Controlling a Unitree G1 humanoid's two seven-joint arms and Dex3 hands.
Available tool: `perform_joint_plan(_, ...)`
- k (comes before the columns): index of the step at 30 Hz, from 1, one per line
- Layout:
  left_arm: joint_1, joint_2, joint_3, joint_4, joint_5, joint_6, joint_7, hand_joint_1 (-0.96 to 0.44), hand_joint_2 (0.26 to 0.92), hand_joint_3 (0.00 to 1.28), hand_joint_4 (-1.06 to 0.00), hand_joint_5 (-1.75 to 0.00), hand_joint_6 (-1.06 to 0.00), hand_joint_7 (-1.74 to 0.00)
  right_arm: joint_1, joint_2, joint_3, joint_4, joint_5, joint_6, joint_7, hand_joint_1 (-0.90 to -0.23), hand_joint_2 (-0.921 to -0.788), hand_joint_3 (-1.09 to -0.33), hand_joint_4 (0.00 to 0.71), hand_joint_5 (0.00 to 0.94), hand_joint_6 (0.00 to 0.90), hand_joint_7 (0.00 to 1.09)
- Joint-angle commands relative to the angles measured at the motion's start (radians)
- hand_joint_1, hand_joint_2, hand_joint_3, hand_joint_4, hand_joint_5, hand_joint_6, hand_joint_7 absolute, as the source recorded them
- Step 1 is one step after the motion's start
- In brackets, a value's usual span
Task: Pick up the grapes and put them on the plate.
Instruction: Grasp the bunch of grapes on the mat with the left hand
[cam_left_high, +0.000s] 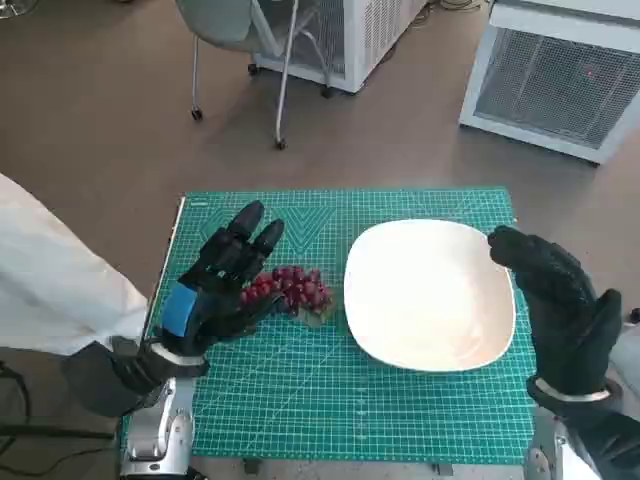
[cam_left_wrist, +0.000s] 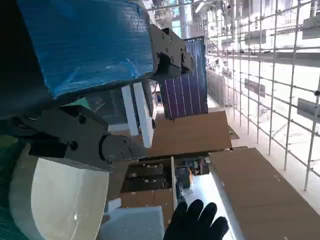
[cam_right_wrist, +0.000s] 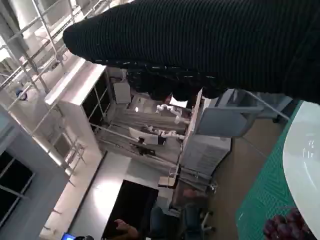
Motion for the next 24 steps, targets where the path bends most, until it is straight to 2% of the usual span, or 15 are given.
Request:
perform_joint_plan(1,-0.005,0.009,-0.001,0.001,0.004,-0.007,-0.001,-0.12,0.921,0.24,-0.29,0.0,-0.29,-0.07,0.006,0.0,0.0,0.018,0.004,0.002,0.008,-0.509,-0.921,-0.53,0.481,0.0,0.176,0.62)
perform_joint_plan(24,-0.016,0.01,-0.001,0.016,0.01,-0.014,-0.001,-0.12,0.921,0.24,-0.29,0.0,-0.29,-0.07,-0.003,-0.003,0.0,0.024,0.004,0.002,0.006,-0.511,-0.921,-0.528,0.485,0.002,0.174,0.62)
